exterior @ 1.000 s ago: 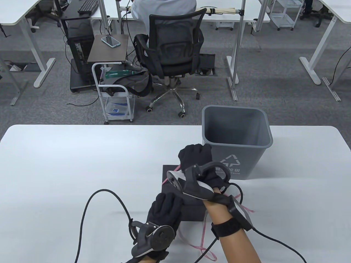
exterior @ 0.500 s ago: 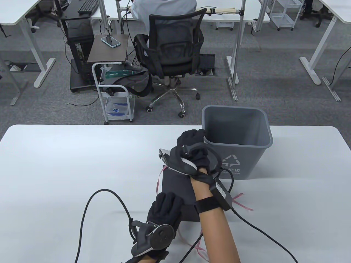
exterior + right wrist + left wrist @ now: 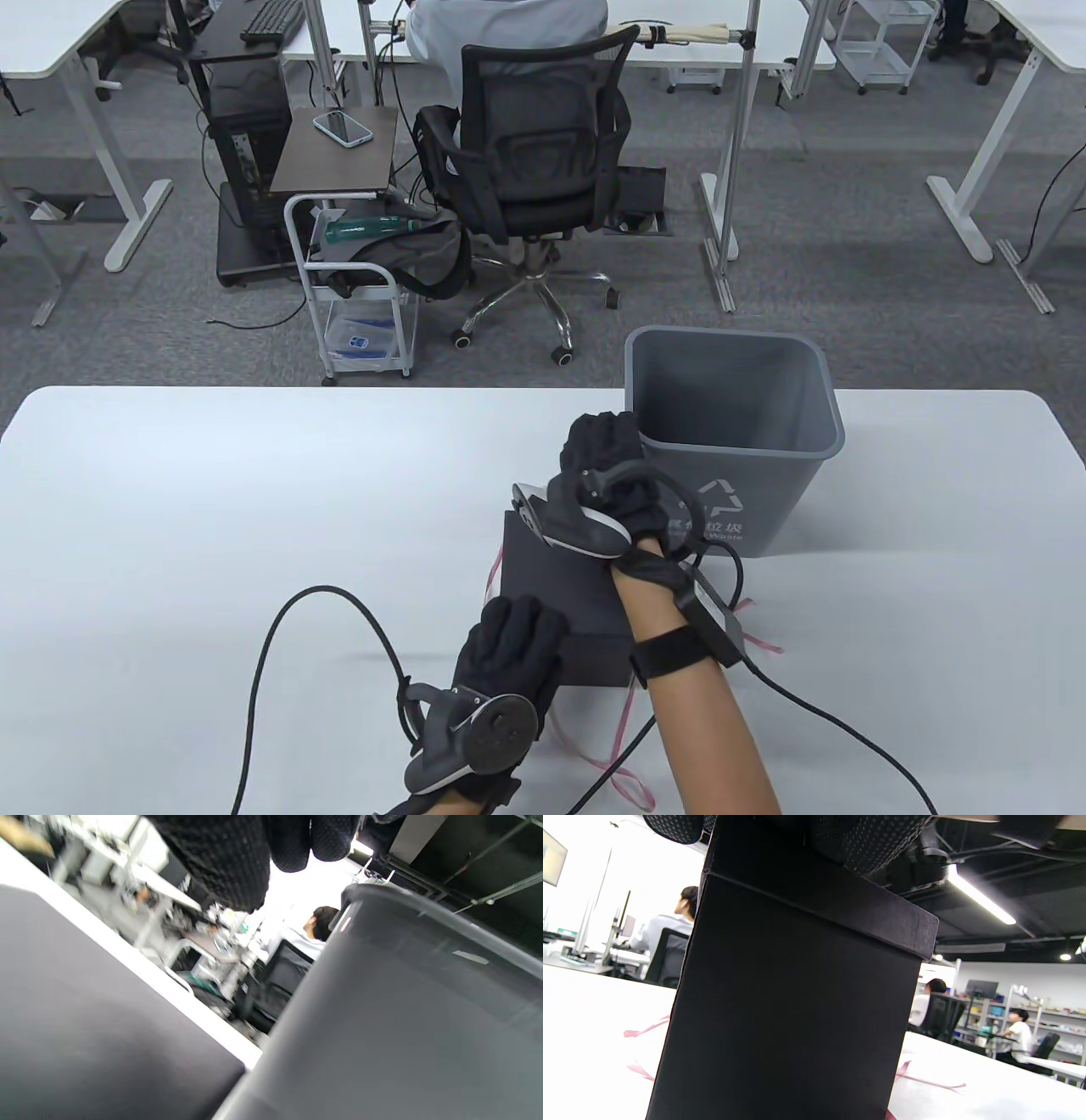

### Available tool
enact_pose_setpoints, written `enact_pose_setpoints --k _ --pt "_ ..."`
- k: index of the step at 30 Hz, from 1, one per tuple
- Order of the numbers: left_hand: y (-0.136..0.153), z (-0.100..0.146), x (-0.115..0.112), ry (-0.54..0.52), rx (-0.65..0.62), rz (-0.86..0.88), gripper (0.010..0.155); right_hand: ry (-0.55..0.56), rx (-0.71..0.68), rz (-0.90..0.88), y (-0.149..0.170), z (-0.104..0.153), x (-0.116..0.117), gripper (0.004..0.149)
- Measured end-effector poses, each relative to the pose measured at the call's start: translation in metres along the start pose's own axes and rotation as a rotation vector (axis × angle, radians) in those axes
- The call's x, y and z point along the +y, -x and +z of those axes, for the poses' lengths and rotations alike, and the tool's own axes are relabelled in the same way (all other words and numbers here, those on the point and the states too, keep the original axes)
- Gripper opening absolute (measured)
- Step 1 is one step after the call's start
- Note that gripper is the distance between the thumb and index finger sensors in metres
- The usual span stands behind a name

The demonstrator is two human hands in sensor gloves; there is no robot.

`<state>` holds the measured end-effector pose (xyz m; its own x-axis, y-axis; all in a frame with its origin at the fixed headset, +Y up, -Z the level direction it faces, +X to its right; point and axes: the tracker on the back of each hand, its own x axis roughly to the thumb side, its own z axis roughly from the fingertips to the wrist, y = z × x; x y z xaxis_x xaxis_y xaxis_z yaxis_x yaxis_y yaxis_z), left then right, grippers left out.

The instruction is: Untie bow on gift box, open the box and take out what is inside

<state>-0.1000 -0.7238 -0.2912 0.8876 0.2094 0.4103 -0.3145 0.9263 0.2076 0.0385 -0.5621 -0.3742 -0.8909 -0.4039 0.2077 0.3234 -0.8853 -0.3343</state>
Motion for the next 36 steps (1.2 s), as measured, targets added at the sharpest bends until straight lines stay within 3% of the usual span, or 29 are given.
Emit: enact_pose_setpoints --k 4,5,10,14,18,20,24,25,31,33,36 --pt "0.001 0.000 0.001 0.007 0.002 0.008 0.054 -0.042 0.008 -0.279 0.029 0.047 -0.003 0.055" --pt "0.001 0.000 0.001 0.008 0.003 0.008 0.054 -0.048 0.027 -0.310 0.021 0.013 0.052 0.053" --pt "0.000 -0.001 0.000 0.006 0.004 0.010 0.054 -0.096 0.050 -0.413 0.039 0.070 0.083 0.053" --pt "0.000 0.000 -0.001 0.005 0.004 -0.002 0.054 -0.262 0.117 -0.539 0.039 0.091 0.128 0.061" --pt "0.000 0.000 -0.001 0.005 0.007 -0.001 0.054 -0.465 0.080 -0.614 0.027 0.100 0.176 0.075" --pt "0.000 0.000 -0.001 0.006 0.008 -0.001 0.054 -0.550 0.047 -0.662 0.013 0.109 0.189 0.087" --pt "0.000 0.000 -0.001 0.007 0.009 -0.002 0.054 -0.783 -0.018 -0.629 -0.016 0.121 0.193 0.107" --pt "0.000 0.000 -0.001 0.006 0.009 -0.004 0.054 -0.795 -0.048 -0.619 -0.024 0.123 0.192 0.110" --pt "0.000 0.000 -0.001 0.007 0.009 -0.005 0.054 -0.735 -0.064 -0.443 -0.055 0.130 0.187 0.115" --pt "0.000 0.000 -0.002 0.007 0.009 -0.005 0.054 -0.699 -0.022 -0.363 -0.053 0.128 0.190 0.116" --pt "0.000 0.000 -0.001 0.007 0.008 -0.003 0.054 -0.717 0.035 -0.441 -0.039 0.123 0.199 0.117"
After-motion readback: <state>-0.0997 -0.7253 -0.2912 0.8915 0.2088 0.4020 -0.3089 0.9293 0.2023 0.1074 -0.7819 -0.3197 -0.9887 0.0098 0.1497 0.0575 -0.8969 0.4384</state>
